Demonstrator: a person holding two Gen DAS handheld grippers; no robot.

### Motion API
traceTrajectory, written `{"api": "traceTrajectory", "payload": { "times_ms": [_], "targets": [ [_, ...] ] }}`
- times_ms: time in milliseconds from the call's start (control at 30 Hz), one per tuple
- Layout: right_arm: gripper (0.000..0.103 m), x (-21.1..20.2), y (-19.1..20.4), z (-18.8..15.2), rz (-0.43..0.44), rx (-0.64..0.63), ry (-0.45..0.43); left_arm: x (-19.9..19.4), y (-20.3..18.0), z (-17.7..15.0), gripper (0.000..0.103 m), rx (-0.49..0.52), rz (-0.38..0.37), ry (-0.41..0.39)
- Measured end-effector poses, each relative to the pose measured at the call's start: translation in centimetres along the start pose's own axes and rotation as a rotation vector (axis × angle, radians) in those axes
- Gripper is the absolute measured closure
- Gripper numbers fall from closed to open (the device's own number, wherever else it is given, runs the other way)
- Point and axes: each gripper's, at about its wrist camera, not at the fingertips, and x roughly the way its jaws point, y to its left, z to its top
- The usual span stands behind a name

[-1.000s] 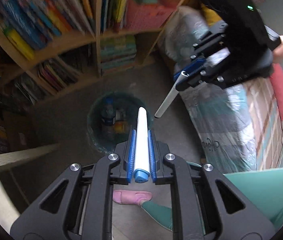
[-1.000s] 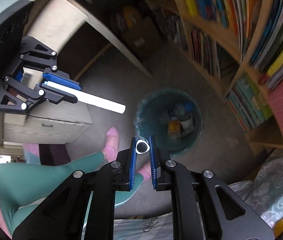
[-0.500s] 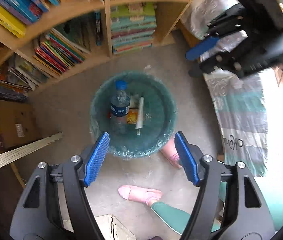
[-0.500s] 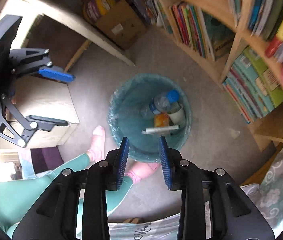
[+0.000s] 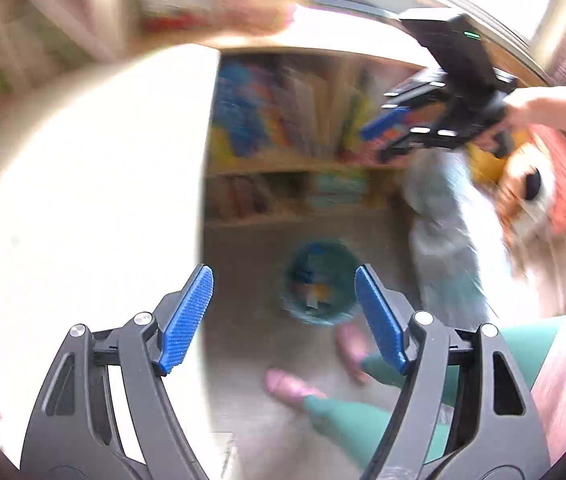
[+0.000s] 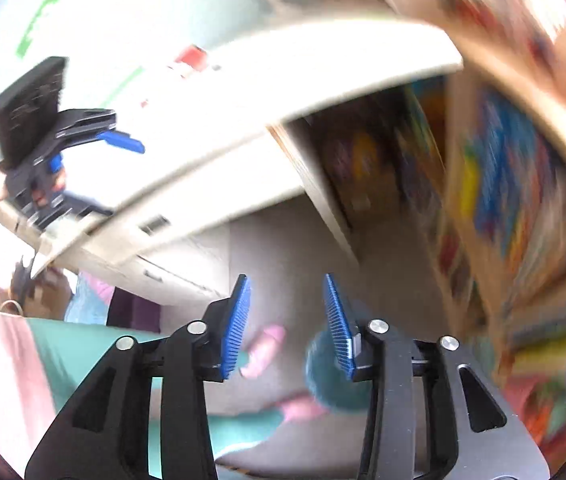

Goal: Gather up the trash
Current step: 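Open both tools to drop the markers and return to the desk, then grasp a black cap with the left tool while the right tool grasps another cap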

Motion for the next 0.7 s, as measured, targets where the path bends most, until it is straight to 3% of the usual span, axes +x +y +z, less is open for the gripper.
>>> {"api": "traceTrajectory", "payload": {
  "times_ms": [133,200,267,333,400,567,700],
  "targets": [
    [0.060,1.1,3.6,8.1,0.042,-0.162,-0.023,-4.0,7.5,0.2,0.031,-0.054,0.161,-0.028],
    [0.051,2.5,5.2,11.7,0.047,-0.235,-0.016,-5.0,10.8,-0.3,0.031,-0.053,0.212,-0.038],
    [0.049,4.1,6.7,14.8,0.049,-0.309,-0.014,-5.3,14.1,-0.3,0.031,-0.070,0.242,-0.041],
    [0.047,6.1,8.0,17.8,0.064,-0.360,-0.012,-5.2,17.4,-0.5,0.031,-0.093,0.254,-0.044],
    [0.035,8.2,8.8,20.5,0.069,-0.406,-0.005,-4.9,20.4,-1.1,0.031,-0.115,0.259,-0.043],
    [0.035,13.9,10.0,25.1,0.016,-0.531,0.049,-2.0,25.7,-1.8,0.042,-0.161,0.217,-0.006],
    [0.035,18.2,9.8,27.7,0.011,-0.527,0.105,-0.1,28.1,-1.7,0.049,-0.164,0.206,0.014]
  ]
}}
